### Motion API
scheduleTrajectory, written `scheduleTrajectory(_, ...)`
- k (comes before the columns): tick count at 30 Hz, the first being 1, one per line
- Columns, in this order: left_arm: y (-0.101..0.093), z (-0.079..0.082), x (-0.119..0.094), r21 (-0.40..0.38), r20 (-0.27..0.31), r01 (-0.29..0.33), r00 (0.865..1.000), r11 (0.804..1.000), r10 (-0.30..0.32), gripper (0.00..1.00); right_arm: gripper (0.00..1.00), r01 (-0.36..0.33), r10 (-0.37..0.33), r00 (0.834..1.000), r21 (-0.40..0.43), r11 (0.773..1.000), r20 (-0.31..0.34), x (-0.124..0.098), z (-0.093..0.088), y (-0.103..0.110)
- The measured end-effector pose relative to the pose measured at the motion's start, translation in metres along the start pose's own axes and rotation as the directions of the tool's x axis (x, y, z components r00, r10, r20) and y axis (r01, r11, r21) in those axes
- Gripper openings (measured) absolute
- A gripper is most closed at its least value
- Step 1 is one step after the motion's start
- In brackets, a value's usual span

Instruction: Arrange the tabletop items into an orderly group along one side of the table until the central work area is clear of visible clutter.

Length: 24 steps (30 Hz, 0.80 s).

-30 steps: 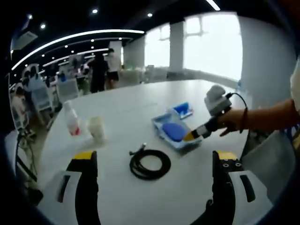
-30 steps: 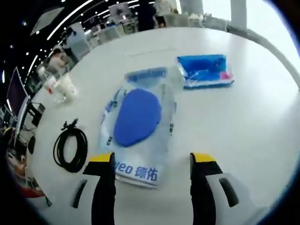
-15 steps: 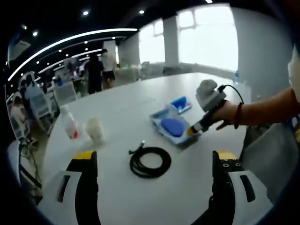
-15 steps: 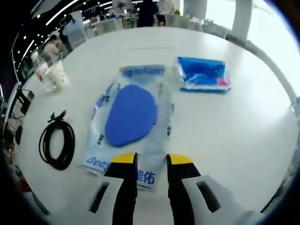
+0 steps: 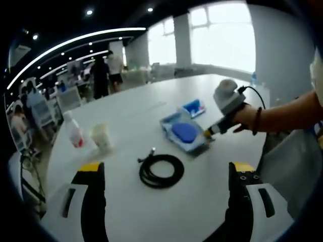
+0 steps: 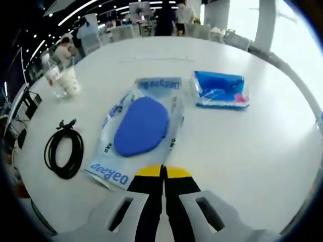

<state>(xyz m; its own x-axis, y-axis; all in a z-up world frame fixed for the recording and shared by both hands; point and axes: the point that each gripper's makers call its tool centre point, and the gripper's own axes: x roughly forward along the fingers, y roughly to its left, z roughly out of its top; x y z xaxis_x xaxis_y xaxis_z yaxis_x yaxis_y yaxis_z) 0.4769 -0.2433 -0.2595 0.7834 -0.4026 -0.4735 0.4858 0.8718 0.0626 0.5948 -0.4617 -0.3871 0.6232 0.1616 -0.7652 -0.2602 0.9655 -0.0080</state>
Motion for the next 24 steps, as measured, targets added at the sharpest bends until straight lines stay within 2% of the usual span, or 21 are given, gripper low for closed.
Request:
scheduleTrajectory(4, 0.001, 0.000, 0.000, -0.002, 0.000, -0.004, 1.000, 1.000, 0.004, 1.00, 0.01, -0.005, 0.007, 0.998, -0.048, 0.999, 0.055, -0.009, 0.016, 0.000)
scheduleTrajectory(8, 0.001, 0.000, 0.000, 0.000, 0.000, -0.004, 1.000, 1.000, 0.004, 1.00, 0.00, -0.011, 0.026, 0.989, -0.103, 0.995, 0.148, -0.020, 0.038, 0.002)
scheduleTrajectory(10, 0.002, -0.001, 0.000, -0.001, -0.001, -0.008, 1.000, 1.000, 0.008, 1.00, 0.00, -0.024, 0.061, 0.972, -0.163, 0.986, 0.226, -0.032, 0.056, 0.010)
scheduleTrajectory(12, 0.002, -0.001, 0.000, -0.005, -0.001, -0.011, 1.000, 1.000, 0.011, 0.99, 0.00, -0.009, 0.065, 0.966, -0.220, 0.976, 0.249, -0.039, 0.064, 0.012)
scheduleTrajectory(14, 0.003, -0.001, 0.000, -0.007, -0.001, -0.012, 1.000, 1.000, 0.012, 0.99, 0.00, -0.062, 0.117, 0.955, -0.203, 0.977, 0.271, -0.044, 0.071, 0.022)
scheduleTrajectory(16, 0.004, -0.001, 0.000, -0.004, 0.003, -0.017, 1.000, 1.000, 0.017, 0.99, 0.00, -0.071, 0.131, 0.950, -0.213, 0.974, 0.283, -0.050, 0.076, 0.024)
scheduleTrajectory(17, 0.004, -0.001, 0.000, -0.005, 0.003, -0.020, 1.000, 1.000, 0.020, 0.99, 0.00, -0.104, 0.172, 0.934, -0.223, 0.969, 0.313, -0.056, 0.083, 0.032)
scheduleTrajectory(19, 0.006, -0.003, 0.000, -0.006, -0.004, -0.027, 1.000, 1.000, 0.027, 0.99, 0.00, -0.114, 0.203, 0.920, -0.268, 0.957, 0.335, -0.067, 0.090, 0.040)
scheduleTrajectory(21, 0.008, -0.003, -0.001, -0.007, -0.004, -0.034, 0.999, 0.999, 0.034, 0.99, 0.00, -0.151, 0.254, 0.892, -0.283, 0.947, 0.374, -0.080, 0.098, 0.052)
scheduleTrajectory(22, 0.009, -0.002, -0.001, -0.009, -0.001, -0.039, 0.999, 0.999, 0.039, 0.99, 0.00, -0.145, 0.259, 0.886, -0.301, 0.943, 0.386, -0.085, 0.100, 0.054)
scheduleTrajectory(23, 0.010, -0.002, -0.001, -0.012, 0.000, -0.042, 0.999, 0.999, 0.042, 0.99, 0.00, -0.123, 0.245, 0.888, -0.313, 0.942, 0.389, -0.088, 0.099, 0.054)
scheduleTrajectory(24, 0.011, -0.002, -0.001, -0.013, 0.004, -0.043, 0.999, 0.999, 0.043, 0.99, 0.00, -0.131, 0.263, 0.885, -0.336, 0.933, 0.384, -0.090, 0.099, 0.057)
